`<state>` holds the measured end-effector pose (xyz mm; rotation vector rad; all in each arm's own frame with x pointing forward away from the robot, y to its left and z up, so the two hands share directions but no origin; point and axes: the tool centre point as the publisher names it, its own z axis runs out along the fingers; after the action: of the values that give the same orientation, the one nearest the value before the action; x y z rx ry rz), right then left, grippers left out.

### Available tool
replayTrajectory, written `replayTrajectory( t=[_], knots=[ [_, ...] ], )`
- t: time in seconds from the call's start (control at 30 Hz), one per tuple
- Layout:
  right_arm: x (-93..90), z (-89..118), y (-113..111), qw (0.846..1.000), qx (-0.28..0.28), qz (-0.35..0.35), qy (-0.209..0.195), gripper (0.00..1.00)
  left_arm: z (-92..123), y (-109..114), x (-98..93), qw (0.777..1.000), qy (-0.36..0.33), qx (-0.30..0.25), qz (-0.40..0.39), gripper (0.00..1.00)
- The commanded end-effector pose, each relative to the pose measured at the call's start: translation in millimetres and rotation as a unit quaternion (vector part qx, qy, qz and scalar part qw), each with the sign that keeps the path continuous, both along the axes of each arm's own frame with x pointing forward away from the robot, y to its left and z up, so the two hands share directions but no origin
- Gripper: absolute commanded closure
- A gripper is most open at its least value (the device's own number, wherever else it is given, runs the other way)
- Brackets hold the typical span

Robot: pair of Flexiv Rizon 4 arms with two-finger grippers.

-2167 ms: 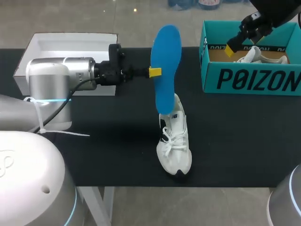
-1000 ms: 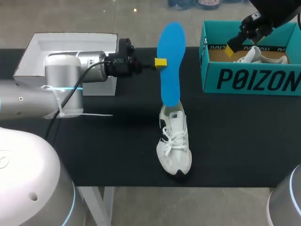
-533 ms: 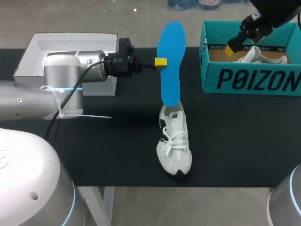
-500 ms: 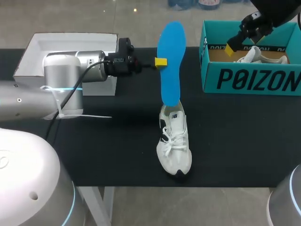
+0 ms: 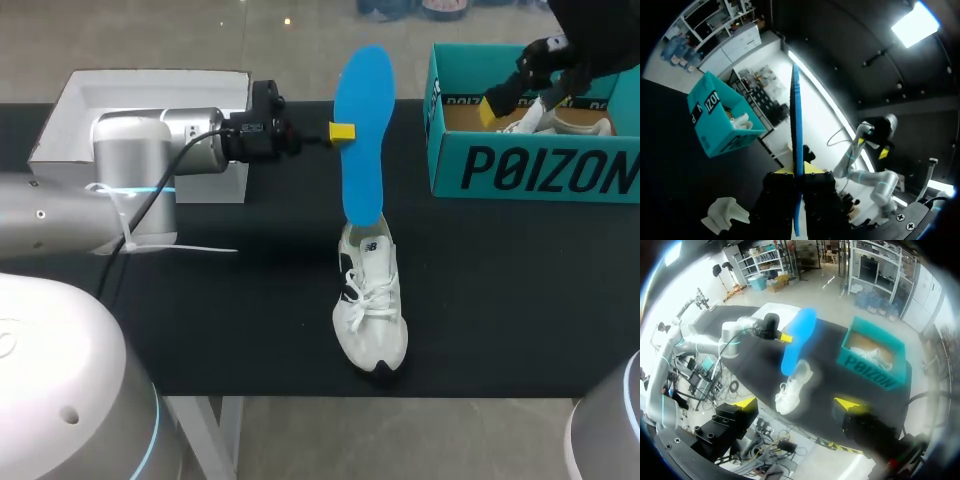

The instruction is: Take the shoe out of the shoebox, open the shoe tongue, remove and reinsert the insole, then place the shoe into the shoebox

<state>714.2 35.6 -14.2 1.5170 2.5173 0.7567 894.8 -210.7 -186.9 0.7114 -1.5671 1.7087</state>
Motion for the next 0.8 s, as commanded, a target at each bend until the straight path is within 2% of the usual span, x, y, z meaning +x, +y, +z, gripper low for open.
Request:
replayTrajectory(
  t=[0.03, 0.2, 0.8],
  knots=[
    [7.6, -0.5, 23.5, 1.000, -0.007, 0.012, 0.003, 0.00, 1.1, 0.0, -0.9, 1.000, 0.000, 0.003, 0.000, 1.00],
    [10.6, -0.9, 32.0, 1.000, -0.007, 0.024, 0.006, 0.00, 1.1, 0.0, -0.9, 1.000, 0.000, 0.003, 0.000, 1.00],
    [9.7, 3.0, 28.5, 1.000, 0.001, 0.030, 0.007, 0.00, 1.1, 0.0, -0.9, 1.000, 0.000, 0.003, 0.000, 1.00]
  ],
)
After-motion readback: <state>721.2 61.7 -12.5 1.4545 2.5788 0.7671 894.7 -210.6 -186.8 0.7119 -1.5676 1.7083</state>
